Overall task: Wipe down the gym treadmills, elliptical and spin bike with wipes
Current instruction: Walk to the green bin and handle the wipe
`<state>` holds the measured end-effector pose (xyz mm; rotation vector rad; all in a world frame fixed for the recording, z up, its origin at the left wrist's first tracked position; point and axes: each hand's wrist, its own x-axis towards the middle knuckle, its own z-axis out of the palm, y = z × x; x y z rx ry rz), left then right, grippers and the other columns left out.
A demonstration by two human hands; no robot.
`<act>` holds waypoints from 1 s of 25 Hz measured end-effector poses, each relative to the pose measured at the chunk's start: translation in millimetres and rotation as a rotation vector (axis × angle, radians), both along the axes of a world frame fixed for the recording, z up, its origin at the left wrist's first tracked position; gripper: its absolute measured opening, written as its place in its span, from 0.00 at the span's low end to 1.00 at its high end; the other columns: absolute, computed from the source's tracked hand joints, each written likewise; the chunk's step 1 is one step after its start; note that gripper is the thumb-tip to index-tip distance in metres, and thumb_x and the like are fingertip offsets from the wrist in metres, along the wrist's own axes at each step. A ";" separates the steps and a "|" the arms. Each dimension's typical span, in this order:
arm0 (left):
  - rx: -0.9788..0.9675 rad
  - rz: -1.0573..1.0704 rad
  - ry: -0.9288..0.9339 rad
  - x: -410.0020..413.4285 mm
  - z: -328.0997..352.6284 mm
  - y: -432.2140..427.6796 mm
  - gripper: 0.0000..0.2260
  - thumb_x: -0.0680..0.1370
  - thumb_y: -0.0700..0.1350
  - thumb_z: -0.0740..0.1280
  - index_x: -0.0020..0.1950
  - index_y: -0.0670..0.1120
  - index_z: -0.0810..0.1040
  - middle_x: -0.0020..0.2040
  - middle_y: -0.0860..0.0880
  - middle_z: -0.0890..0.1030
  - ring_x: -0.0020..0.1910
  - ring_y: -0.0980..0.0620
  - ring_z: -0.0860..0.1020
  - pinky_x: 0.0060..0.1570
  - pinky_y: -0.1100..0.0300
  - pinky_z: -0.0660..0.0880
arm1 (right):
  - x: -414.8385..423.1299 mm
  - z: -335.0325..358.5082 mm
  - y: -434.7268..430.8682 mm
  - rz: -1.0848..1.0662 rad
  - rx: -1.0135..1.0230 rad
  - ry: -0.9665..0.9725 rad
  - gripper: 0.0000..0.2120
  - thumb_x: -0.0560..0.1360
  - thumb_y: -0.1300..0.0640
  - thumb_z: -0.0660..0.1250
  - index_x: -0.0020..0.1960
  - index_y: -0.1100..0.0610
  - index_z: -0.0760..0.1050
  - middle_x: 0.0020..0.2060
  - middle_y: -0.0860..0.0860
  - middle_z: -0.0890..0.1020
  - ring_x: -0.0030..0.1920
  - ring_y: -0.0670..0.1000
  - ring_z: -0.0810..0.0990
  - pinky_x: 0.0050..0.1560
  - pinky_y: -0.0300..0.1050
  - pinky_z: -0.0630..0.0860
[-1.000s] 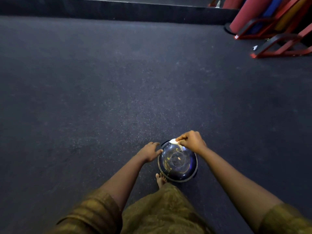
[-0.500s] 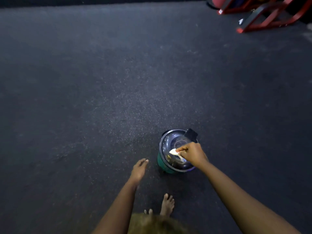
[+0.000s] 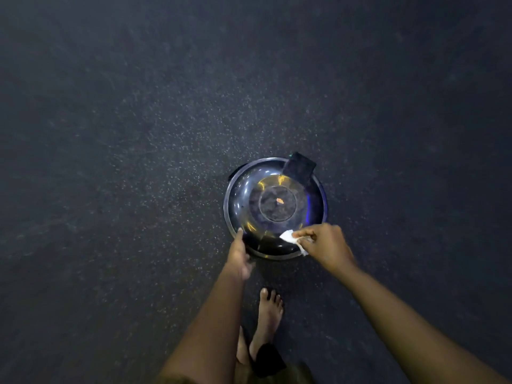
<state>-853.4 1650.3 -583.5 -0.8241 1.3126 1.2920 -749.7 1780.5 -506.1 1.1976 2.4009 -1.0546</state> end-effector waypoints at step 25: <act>0.200 -0.253 0.222 -78.3 183.8 121.3 0.04 0.78 0.37 0.63 0.43 0.40 0.73 0.41 0.41 0.80 0.29 0.51 0.81 0.51 0.52 0.77 | -20.2 124.7 28.7 -0.149 -0.138 0.148 0.15 0.72 0.63 0.68 0.59 0.59 0.78 0.58 0.53 0.80 0.58 0.51 0.78 0.56 0.37 0.70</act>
